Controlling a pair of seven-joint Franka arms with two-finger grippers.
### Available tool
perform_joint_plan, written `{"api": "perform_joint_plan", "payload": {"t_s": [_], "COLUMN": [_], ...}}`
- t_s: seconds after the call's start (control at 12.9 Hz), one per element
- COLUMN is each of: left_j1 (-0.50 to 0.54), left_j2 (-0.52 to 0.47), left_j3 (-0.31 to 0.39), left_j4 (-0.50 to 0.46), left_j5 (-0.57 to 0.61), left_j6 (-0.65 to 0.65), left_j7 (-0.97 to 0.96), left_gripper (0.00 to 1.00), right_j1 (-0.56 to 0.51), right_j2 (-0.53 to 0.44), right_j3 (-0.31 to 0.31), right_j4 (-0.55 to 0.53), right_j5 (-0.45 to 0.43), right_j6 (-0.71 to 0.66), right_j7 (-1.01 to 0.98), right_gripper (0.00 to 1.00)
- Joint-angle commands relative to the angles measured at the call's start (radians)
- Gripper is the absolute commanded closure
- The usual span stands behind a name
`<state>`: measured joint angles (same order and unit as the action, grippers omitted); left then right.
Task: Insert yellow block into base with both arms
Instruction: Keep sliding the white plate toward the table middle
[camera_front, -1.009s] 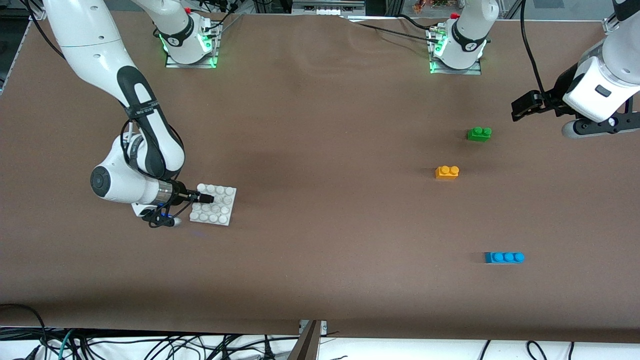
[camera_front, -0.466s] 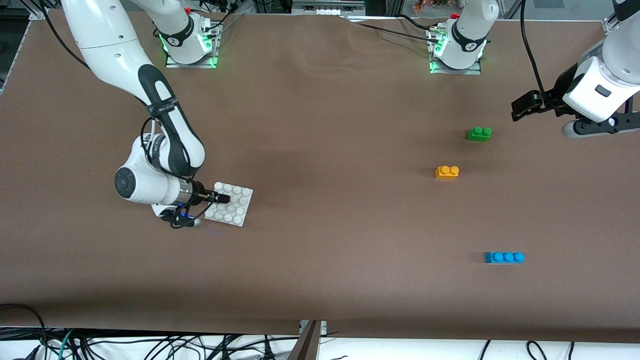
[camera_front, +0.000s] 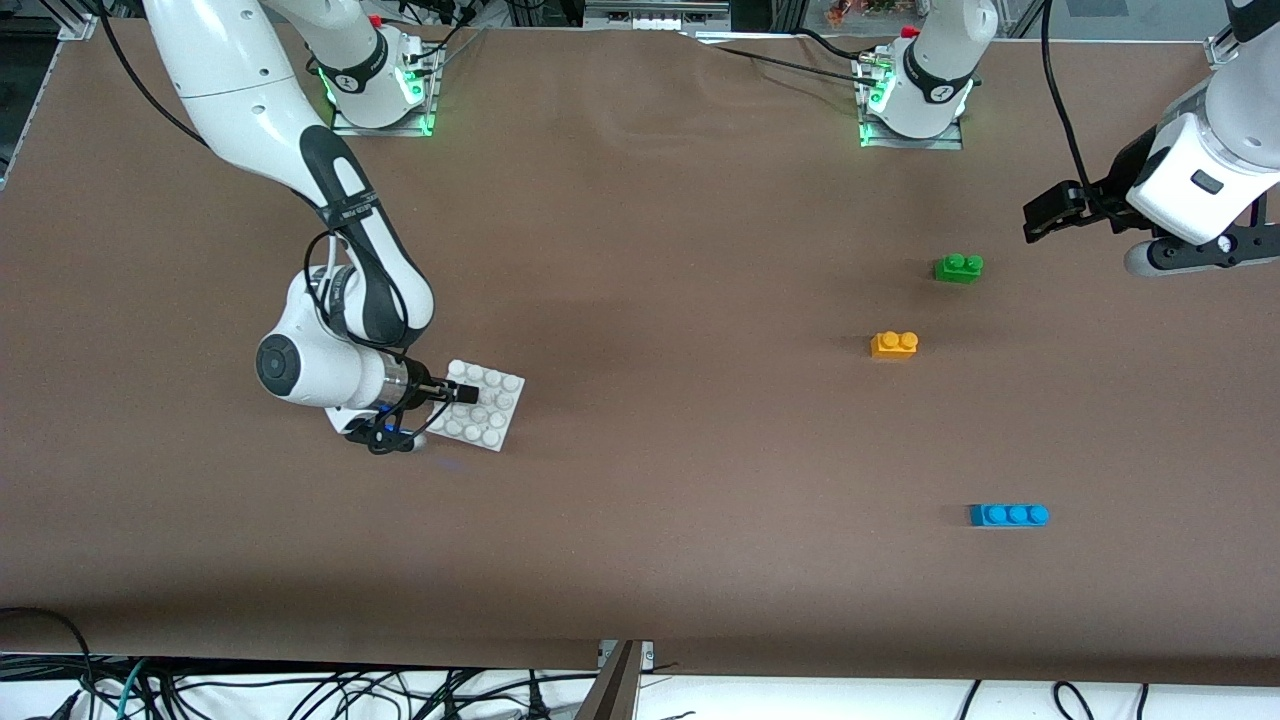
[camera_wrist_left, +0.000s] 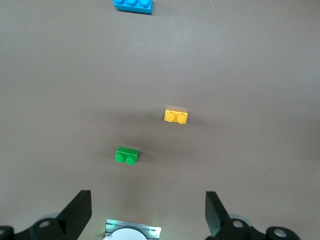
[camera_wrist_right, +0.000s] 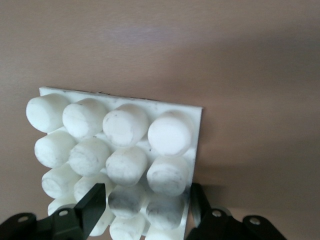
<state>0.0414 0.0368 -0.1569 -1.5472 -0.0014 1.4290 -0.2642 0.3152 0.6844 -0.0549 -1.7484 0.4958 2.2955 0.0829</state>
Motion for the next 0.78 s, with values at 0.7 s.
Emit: {"api": "perform_joint_plan", "payload": {"t_s": [0.7], "left_j1": [0.003], "left_j2": [-0.009], "left_j3": [-0.016], "left_j4": [0.018], "left_j5": [-0.02], "left_j6": [-0.005], "left_j7": [0.007], "left_gripper": [0.0], "right_j1": [0.168], "right_j2": [0.073], "right_j3": [0.0], "right_j4": [0.107], "right_j5": [0.017], "right_j6": [0.002], "right_j7": [0.073], "right_gripper": [0.23]}}
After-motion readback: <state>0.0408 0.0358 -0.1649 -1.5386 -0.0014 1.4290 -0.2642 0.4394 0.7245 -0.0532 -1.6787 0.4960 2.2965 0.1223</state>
